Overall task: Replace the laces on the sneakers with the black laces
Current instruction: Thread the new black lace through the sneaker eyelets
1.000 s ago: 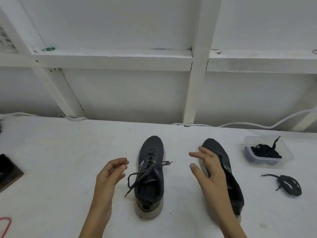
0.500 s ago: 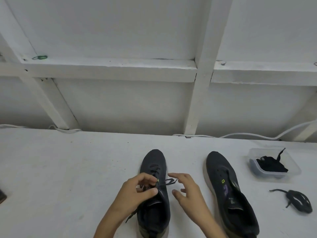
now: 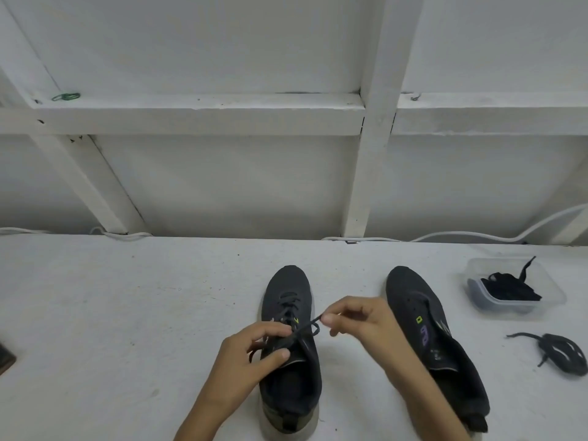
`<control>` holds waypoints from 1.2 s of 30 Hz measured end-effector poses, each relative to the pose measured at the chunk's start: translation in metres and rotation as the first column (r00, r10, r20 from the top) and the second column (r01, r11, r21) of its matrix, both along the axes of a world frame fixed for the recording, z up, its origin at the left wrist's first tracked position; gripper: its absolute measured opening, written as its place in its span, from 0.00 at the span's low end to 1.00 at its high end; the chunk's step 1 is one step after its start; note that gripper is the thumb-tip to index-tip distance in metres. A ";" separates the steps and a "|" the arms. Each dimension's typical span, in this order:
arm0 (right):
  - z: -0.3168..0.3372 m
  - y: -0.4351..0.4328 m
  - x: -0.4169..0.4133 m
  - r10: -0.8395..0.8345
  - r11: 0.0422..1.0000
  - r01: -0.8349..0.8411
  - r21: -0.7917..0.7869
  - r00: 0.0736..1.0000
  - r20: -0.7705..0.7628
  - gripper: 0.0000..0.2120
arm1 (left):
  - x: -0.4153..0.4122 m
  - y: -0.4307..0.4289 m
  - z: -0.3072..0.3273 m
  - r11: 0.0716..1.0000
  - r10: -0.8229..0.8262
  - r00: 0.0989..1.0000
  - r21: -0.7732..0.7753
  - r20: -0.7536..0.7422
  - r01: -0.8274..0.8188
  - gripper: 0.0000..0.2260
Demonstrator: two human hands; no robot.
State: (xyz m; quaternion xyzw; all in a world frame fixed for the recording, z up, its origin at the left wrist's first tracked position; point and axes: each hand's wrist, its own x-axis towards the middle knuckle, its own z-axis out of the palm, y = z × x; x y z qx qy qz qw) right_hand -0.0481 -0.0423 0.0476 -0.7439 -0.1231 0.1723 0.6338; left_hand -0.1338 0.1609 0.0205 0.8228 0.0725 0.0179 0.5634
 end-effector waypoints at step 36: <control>-0.051 0.038 -0.037 0.080 0.900 0.154 -0.407 0.860 0.503 0.09 | -0.007 0.018 -0.006 0.917 0.309 0.910 0.166 0.277 -0.363 0.16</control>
